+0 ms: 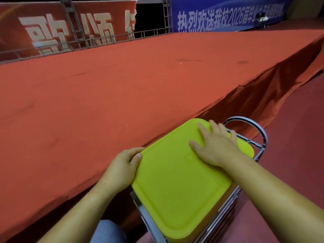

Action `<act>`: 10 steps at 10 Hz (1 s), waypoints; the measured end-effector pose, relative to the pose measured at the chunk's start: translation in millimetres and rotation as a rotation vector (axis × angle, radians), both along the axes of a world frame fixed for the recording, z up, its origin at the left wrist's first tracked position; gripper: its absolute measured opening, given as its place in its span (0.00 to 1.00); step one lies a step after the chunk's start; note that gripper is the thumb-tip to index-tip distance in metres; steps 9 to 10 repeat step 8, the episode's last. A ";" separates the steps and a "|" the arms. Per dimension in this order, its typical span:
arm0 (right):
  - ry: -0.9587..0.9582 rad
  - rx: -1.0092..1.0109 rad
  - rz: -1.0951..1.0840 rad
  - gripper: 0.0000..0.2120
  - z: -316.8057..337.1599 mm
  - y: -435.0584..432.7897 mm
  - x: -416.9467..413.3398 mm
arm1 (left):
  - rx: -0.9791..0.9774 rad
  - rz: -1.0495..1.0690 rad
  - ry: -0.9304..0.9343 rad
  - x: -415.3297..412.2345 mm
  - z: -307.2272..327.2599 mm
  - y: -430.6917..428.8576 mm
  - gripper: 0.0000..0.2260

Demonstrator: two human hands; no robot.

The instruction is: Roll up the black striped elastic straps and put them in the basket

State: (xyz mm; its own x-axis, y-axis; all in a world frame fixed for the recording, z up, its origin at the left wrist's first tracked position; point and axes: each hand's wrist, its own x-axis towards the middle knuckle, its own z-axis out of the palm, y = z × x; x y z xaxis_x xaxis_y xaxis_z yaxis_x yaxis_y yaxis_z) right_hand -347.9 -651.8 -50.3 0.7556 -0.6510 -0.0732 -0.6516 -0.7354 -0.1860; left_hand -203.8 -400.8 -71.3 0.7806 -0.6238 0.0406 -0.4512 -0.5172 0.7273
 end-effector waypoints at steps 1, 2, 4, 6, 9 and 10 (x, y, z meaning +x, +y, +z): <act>-0.034 0.026 0.160 0.39 -0.4 19.8 29.5 | 0.083 -0.036 -0.061 0.1 3.8 -2.7 0.14; -0.004 0.054 0.159 0.40 -4.1 20.7 49.6 | 0.183 -0.077 -0.135 1.1 8.3 -10.2 0.16; -0.021 0.003 0.143 0.40 -22.7 19.4 51.6 | 0.318 -0.033 -0.295 -13.5 -10.4 -23.1 0.26; -0.023 0.007 0.128 0.40 -21.5 25.0 48.0 | 0.298 -0.013 -0.342 -20.9 -11.3 -20.2 0.26; -0.030 0.010 0.066 0.40 -15.1 35.8 57.2 | 0.016 -0.033 -0.100 -3.8 -1.8 1.7 0.18; -0.030 0.010 0.066 0.40 -15.1 35.8 57.2 | 0.016 -0.033 -0.100 -3.8 -1.8 1.7 0.18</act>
